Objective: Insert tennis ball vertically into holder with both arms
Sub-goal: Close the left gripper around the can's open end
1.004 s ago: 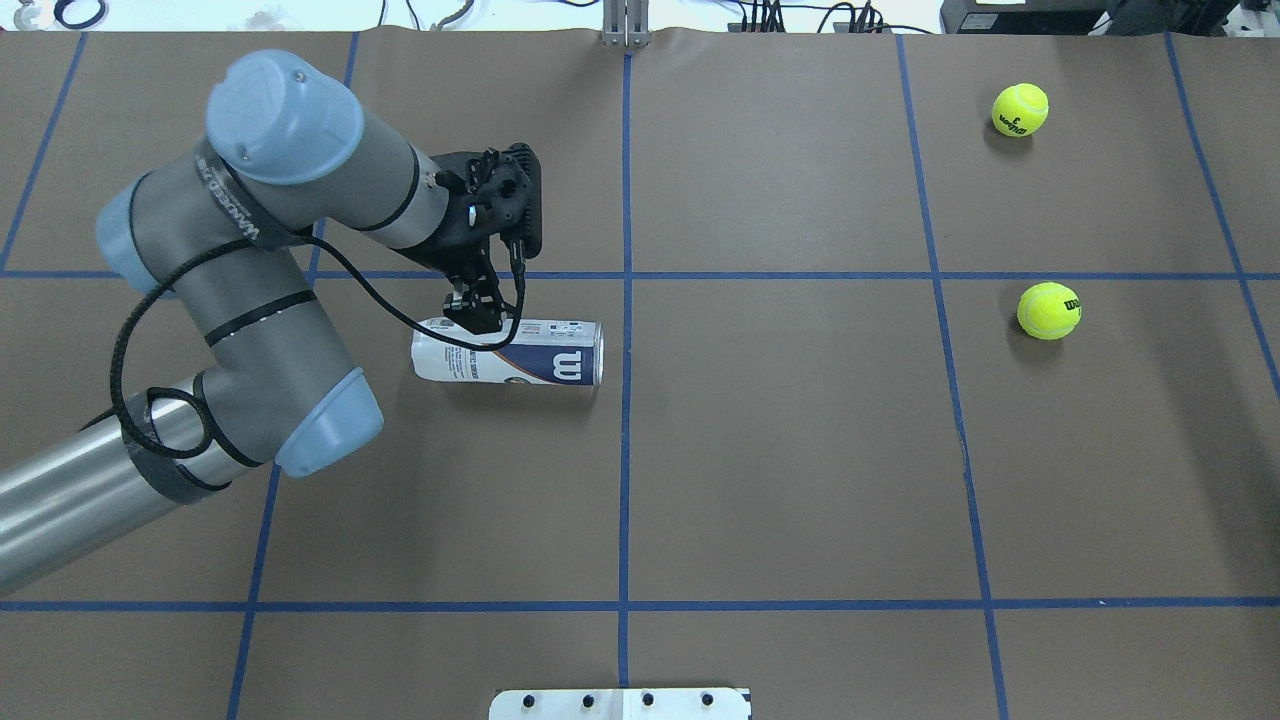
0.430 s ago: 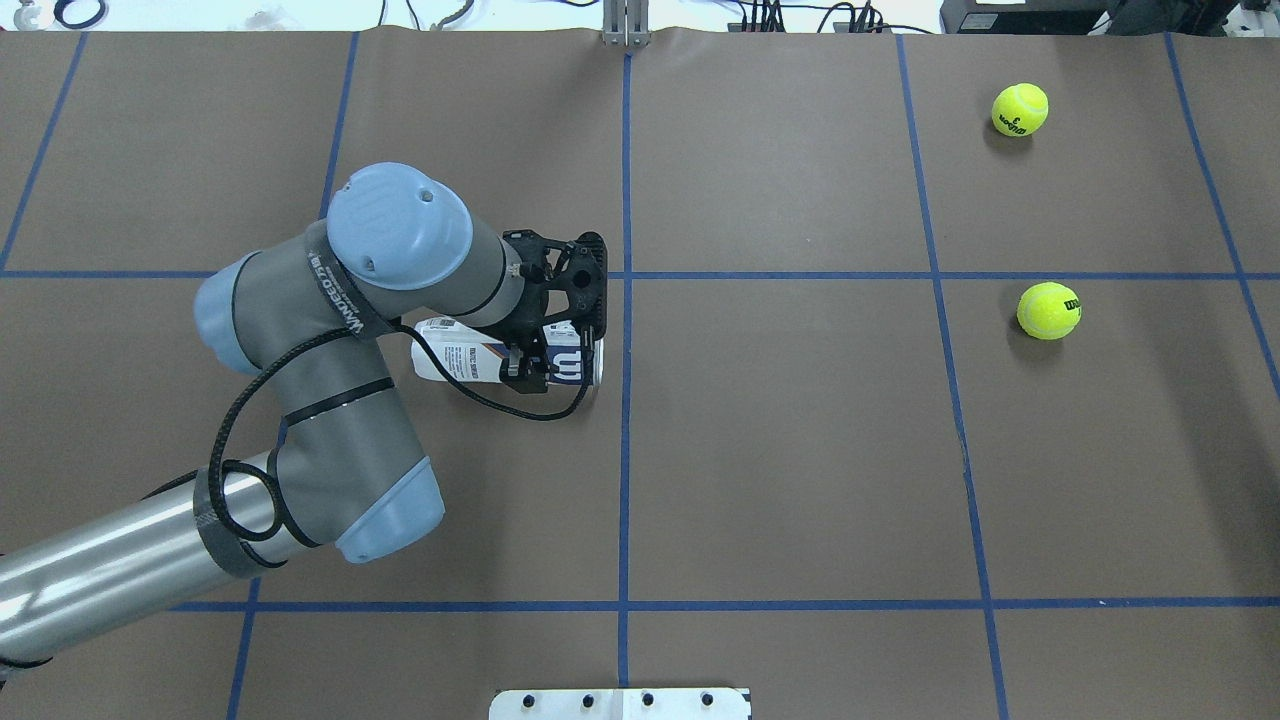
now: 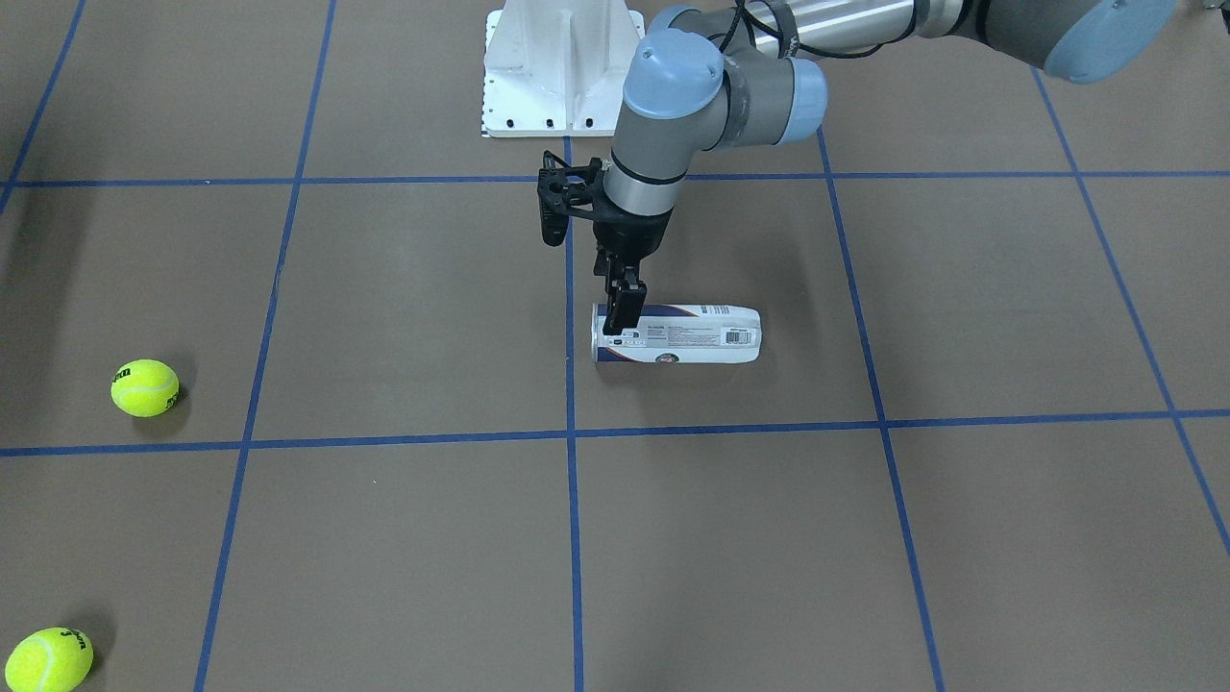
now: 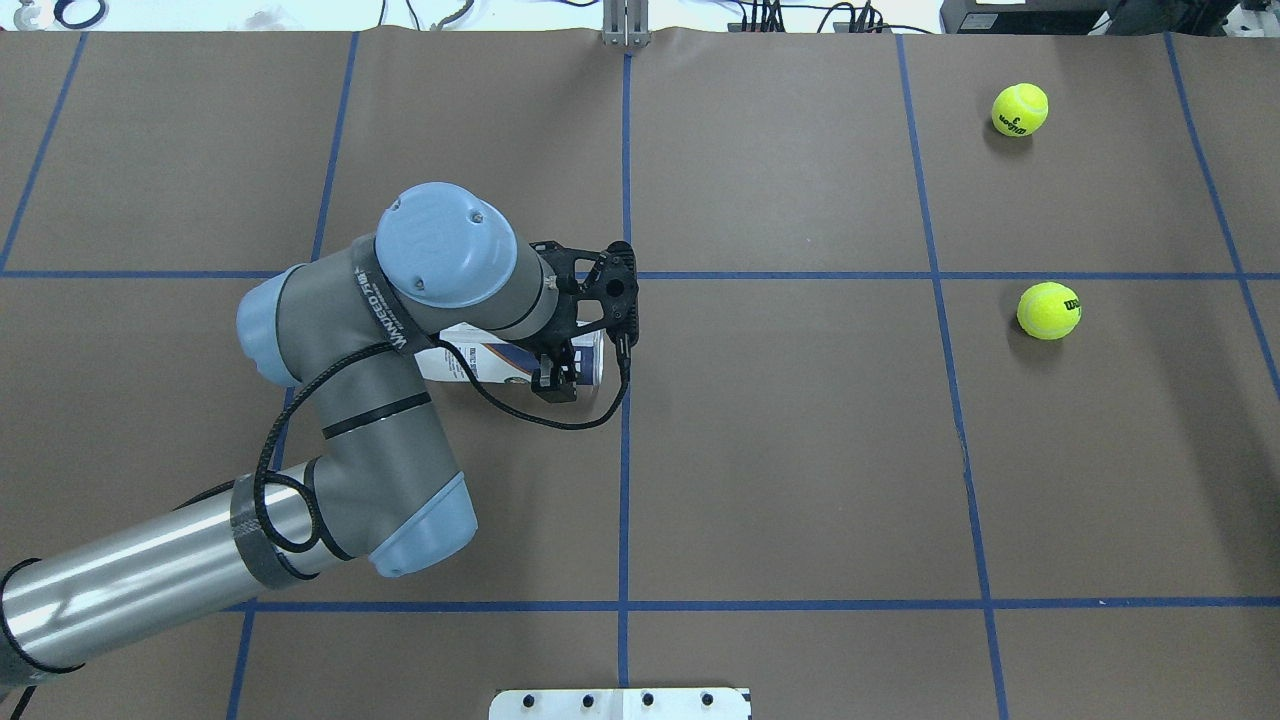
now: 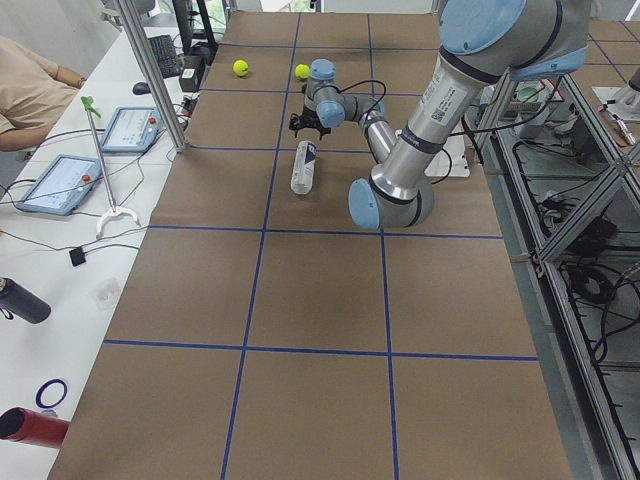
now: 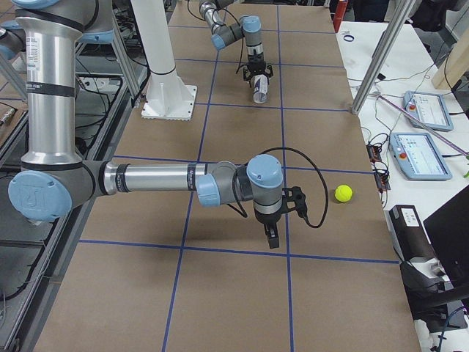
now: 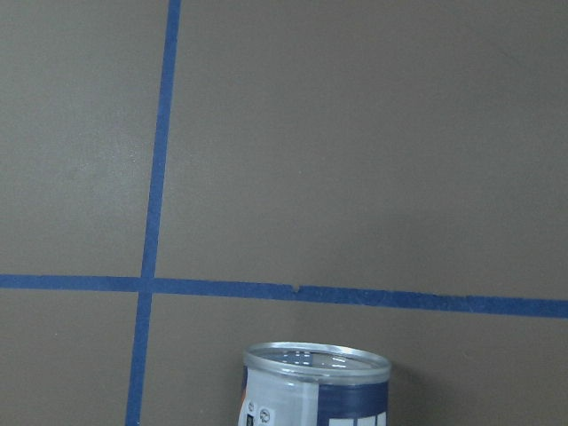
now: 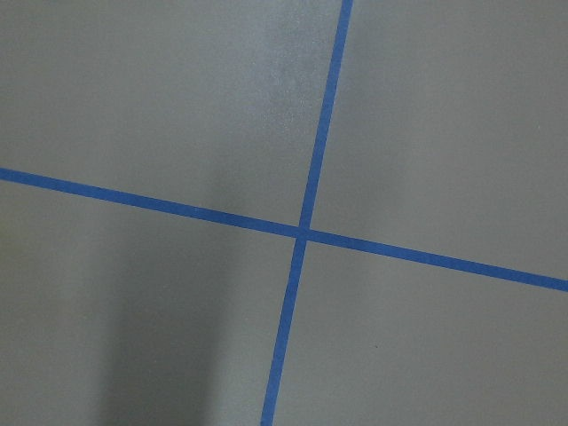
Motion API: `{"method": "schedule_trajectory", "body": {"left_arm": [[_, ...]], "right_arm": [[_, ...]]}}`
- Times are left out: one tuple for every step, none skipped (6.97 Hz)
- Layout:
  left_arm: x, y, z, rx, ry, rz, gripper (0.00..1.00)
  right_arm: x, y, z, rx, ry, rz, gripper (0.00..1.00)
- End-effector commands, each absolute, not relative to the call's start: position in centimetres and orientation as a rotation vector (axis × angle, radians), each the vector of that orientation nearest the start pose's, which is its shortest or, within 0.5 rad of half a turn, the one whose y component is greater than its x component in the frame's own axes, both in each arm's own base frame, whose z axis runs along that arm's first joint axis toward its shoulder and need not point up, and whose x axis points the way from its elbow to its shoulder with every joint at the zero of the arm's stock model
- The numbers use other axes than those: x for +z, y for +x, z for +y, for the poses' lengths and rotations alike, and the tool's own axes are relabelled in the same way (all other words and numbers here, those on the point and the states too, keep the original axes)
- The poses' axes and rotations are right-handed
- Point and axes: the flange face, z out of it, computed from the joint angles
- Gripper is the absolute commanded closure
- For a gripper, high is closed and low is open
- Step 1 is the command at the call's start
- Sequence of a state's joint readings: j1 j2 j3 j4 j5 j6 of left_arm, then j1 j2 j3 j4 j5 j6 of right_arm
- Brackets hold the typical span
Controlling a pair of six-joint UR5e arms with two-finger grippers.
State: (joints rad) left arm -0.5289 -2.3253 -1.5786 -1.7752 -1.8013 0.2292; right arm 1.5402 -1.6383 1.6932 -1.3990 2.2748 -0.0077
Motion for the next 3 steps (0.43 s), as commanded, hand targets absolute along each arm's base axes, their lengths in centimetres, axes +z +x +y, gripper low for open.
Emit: {"method": "schedule_trajectory", "body": {"left_arm": [[18.04, 57.35, -45.47, 1.260, 0.829, 0.623, 0.02], [18.55, 57.86, -45.38, 1.266, 0.817, 0.621, 0.02], [18.77, 58.05, -45.59, 1.260, 0.821, 0.600, 0.02]], "right_arm": [[61.64, 5.42, -47.91, -0.117, 0.210, -0.704, 0.00], [61.64, 5.42, -47.91, -0.117, 0.210, -0.704, 0.00], [61.64, 5.42, -47.91, -0.117, 0.210, -0.704, 0.00]]}}
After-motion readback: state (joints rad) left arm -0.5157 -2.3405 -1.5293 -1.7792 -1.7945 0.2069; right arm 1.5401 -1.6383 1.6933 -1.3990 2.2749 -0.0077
